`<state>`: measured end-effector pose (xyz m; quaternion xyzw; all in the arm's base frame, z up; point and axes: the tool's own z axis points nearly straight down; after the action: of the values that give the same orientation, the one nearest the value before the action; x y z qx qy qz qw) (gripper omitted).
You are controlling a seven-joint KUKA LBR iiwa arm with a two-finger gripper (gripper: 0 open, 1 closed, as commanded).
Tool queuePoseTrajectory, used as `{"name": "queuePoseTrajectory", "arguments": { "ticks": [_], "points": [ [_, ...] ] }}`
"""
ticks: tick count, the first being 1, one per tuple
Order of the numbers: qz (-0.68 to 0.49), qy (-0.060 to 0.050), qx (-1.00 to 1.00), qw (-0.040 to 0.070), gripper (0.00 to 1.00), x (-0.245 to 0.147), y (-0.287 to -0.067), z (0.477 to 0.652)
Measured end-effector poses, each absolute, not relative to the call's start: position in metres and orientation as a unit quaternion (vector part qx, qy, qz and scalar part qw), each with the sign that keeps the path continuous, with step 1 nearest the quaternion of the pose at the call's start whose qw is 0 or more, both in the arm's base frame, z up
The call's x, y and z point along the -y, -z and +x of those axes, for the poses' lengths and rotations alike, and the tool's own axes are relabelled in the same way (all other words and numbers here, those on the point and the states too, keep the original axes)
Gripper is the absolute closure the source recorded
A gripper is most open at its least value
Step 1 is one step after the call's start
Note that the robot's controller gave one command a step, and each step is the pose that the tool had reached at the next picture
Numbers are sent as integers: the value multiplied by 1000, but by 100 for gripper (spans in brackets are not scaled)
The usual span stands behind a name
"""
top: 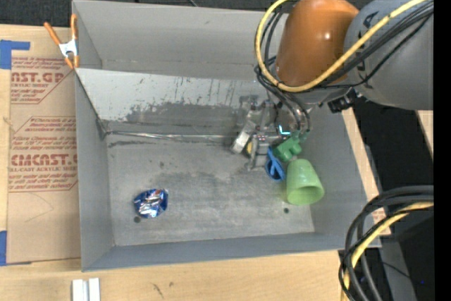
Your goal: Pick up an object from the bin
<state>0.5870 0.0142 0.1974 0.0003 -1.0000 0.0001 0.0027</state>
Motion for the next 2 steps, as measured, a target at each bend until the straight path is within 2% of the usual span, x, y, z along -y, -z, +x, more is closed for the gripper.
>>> {"name": "queuePoseTrajectory", "arguments": {
  "ticks": [1,2],
  "points": [
    [32,0,999,3,0,58,-108,578],
    [47,0,999,-2,0,85,-78,589]
  ]
}}
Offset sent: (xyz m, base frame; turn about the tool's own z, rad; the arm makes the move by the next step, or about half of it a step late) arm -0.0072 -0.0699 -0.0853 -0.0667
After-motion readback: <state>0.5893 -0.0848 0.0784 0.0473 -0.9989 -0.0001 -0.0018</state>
